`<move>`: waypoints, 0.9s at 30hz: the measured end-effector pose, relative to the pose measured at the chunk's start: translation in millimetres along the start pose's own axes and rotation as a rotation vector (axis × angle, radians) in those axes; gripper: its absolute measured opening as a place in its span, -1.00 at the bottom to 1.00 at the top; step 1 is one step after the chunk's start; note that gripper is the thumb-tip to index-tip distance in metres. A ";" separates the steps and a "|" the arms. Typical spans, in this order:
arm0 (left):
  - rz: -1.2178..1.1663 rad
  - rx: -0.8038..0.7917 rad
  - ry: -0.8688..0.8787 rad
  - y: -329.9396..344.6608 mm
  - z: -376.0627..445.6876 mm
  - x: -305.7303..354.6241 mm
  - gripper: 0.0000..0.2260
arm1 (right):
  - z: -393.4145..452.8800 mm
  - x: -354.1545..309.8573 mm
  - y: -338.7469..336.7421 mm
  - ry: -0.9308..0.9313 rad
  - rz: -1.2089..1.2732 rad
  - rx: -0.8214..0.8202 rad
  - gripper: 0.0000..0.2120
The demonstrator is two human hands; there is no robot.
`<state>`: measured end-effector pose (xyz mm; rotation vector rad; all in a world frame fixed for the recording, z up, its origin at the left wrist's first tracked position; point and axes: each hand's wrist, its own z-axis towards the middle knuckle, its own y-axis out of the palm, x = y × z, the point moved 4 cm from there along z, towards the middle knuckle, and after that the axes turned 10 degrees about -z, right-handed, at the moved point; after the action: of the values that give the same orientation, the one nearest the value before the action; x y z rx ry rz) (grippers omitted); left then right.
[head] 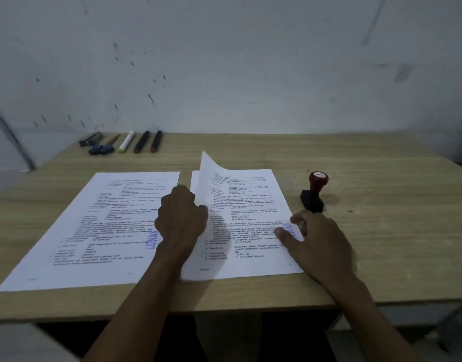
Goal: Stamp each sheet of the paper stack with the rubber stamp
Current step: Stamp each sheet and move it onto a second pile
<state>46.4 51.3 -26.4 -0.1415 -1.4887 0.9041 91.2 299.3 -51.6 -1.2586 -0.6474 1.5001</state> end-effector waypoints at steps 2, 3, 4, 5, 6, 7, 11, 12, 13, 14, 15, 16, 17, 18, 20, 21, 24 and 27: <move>-0.089 0.041 -0.006 -2.7 1.4 2.2 -0.83 | 0.3 -0.4 0.1 0.005 -0.003 -0.001 -0.59; -0.108 0.056 0.001 -4.2 1.3 4.0 -0.86 | 0.3 -0.1 0.2 0.008 -0.001 0.000 -0.60; -0.118 0.068 0.009 -5.4 1.1 5.5 -0.86 | 0.3 0.3 0.3 0.010 0.003 0.000 -0.60; -0.122 0.075 0.016 -6.2 0.9 6.5 -0.85 | 0.4 0.6 0.5 0.012 0.007 0.001 -0.61; -0.121 0.077 0.021 -6.7 0.8 6.6 -0.84 | 0.4 0.8 0.6 0.016 0.009 0.003 -0.61; -0.119 0.077 0.022 -6.7 1.0 6.4 -0.83 | 0.4 0.9 0.5 0.020 0.011 0.005 -0.62; -0.103 0.071 0.019 -6.8 1.0 4.7 -0.81 | 0.2 0.8 0.3 0.027 0.019 0.022 -0.61; -0.102 0.075 0.021 -7.0 0.4 4.1 -0.81 | 0.1 0.9 0.3 0.025 0.018 0.024 -0.61; -0.104 0.085 0.024 -7.5 0.1 3.5 -0.80 | -0.1 1.2 0.4 0.025 0.018 0.026 -0.61; -0.109 0.099 0.027 -8.4 -0.3 2.8 -0.79 | -0.3 1.5 0.3 0.024 0.018 0.028 -0.61; -0.119 0.112 0.031 -9.2 -0.5 2.3 -0.79 | -0.5 1.8 0.3 0.023 0.017 0.030 -0.61; -0.129 0.122 0.036 -10.0 -0.9 1.7 -0.78 | -0.7 2.0 0.5 0.022 0.016 0.031 -0.61; -0.137 0.129 0.040 -10.7 -1.4 1.4 -0.77 | -0.9 2.1 0.6 0.020 0.015 0.030 -0.61; -0.143 0.136 0.044 -11.6 -2.2 0.8 -0.76 | -1.0 2.2 0.7 0.017 0.013 0.029 -0.60; -0.161 0.156 0.045 -14.2 -3.4 0.0 -0.81 | -1.2 2.3 0.8 0.015 0.013 0.030 -0.60; -0.161 0.161 0.047 -15.0 -3.7 -0.2 -0.84 | -1.2 2.4 1.0 0.015 0.015 0.032 -0.60; -0.128 0.151 0.049 -16.2 -3.2 0.3 -0.86 | -1.7 2.2 0.8 0.014 0.008 0.040 -0.59; -0.104 0.140 0.038 -16.2 -1.7 0.4 -0.83 | -1.6 2.2 1.1 0.010 0.006 0.037 -0.59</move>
<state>54.7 41.4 -16.6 0.0213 -1.3795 0.9135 92.4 300.7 -53.9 -1.2400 -0.6072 1.5032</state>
